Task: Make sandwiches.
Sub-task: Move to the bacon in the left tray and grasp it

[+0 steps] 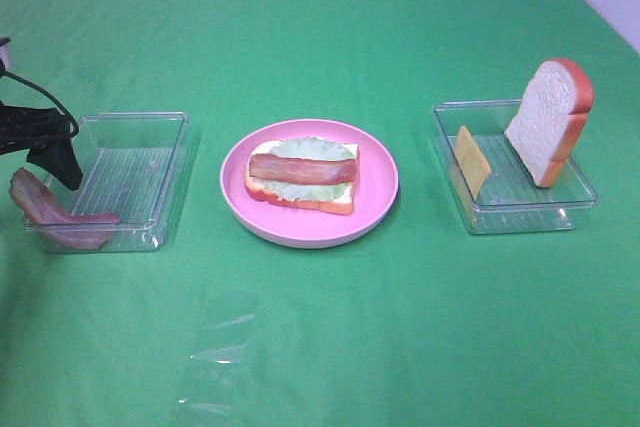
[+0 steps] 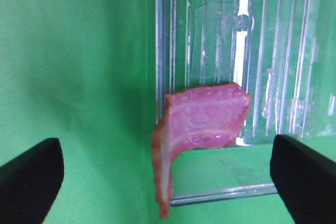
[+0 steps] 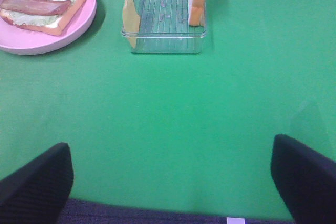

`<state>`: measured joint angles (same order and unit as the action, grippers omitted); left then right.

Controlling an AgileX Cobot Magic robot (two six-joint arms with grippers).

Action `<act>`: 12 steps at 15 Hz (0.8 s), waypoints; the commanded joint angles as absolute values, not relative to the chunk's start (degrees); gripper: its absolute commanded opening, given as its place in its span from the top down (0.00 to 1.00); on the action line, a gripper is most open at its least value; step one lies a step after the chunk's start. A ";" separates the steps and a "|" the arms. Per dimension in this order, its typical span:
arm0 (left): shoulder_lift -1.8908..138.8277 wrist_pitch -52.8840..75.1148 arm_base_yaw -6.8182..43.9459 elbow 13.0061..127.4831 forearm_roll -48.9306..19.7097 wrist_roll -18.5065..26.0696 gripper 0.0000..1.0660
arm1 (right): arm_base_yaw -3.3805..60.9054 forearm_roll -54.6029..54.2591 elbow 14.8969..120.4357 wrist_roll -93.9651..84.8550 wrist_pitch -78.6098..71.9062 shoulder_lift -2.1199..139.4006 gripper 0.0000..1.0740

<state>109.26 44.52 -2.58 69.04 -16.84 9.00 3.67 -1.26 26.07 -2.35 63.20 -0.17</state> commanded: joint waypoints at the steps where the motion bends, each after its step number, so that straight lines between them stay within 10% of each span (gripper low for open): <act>1: 110.07 44.40 -2.46 69.61 -17.36 9.34 0.08 | 3.44 -1.49 25.84 -2.12 62.85 -2.01 0.08; 8: 110.12 44.40 -2.46 69.61 -17.48 9.28 0.21 | 3.44 -1.49 25.84 -2.12 62.85 -2.01 0.08; 12: 110.12 43.14 -2.46 69.61 -18.05 8.37 0.66 | 3.44 -1.49 25.84 -2.12 62.85 -2.01 0.08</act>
